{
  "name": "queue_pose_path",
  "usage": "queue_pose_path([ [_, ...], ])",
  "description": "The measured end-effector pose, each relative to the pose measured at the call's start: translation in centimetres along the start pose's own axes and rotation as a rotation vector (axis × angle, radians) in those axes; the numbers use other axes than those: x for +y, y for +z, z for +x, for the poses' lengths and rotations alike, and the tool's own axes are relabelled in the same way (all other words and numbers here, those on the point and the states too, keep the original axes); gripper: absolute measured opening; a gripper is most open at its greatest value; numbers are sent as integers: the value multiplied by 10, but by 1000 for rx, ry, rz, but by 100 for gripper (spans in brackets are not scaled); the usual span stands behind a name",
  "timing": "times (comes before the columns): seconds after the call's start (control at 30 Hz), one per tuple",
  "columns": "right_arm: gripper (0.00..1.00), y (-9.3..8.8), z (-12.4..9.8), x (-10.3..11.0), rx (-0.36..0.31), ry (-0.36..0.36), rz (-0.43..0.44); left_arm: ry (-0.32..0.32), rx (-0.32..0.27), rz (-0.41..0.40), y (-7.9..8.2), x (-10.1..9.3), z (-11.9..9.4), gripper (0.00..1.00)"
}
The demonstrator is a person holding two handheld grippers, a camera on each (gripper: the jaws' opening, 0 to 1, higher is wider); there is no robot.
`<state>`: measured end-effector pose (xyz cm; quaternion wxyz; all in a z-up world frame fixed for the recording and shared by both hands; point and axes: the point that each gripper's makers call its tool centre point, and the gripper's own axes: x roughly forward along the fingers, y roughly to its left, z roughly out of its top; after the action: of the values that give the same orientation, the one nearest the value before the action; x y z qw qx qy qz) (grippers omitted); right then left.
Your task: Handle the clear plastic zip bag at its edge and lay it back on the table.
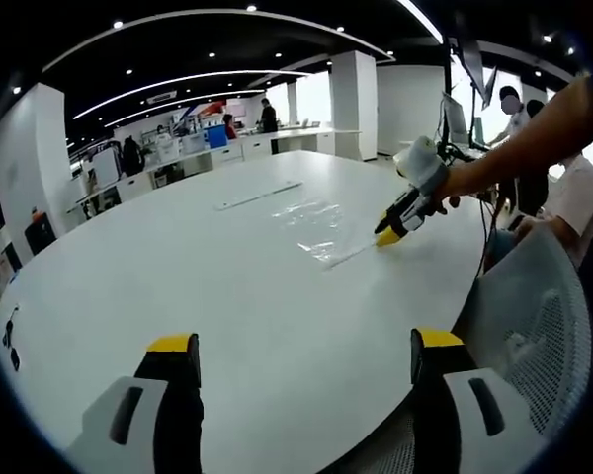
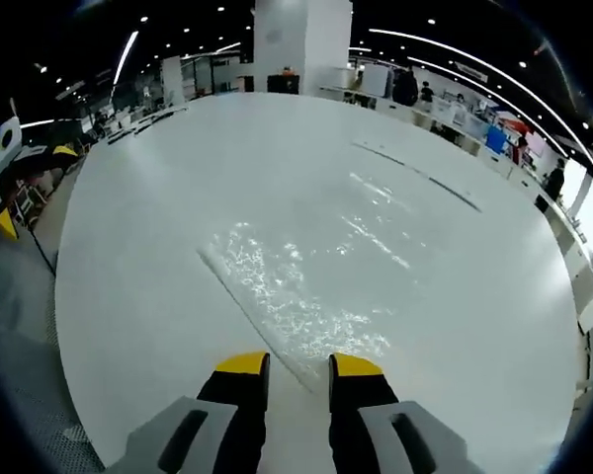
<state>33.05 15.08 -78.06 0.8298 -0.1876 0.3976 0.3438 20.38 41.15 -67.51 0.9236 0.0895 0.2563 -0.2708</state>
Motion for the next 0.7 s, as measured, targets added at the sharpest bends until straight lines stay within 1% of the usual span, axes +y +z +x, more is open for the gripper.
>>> queue_pose_path([
  [0.1,21,-1,1,0,20,7,-36,-1,1,0,0,0,0,86],
  [0.2,20,1,1,0,23,15,-48,-1,1,4,0,1,0,86],
  [0.27,17,2,2,1,27,30,-63,-2,2,3,0,0,0,86],
  [0.33,12,2,2,5,32,64,-89,-5,3,7,1,-1,0,86],
  [0.47,9,3,2,5,52,73,-94,-5,6,10,0,0,1,86],
  [0.5,8,3,3,7,68,88,-129,-5,6,10,0,1,1,86],
  [0.57,6,3,3,9,76,93,-140,-5,6,10,0,1,1,86],
  [0.67,4,4,3,15,92,107,-182,-5,8,10,-1,0,1,85],
  [0.7,3,3,3,16,100,110,-214,-5,10,11,-2,0,1,85],
])
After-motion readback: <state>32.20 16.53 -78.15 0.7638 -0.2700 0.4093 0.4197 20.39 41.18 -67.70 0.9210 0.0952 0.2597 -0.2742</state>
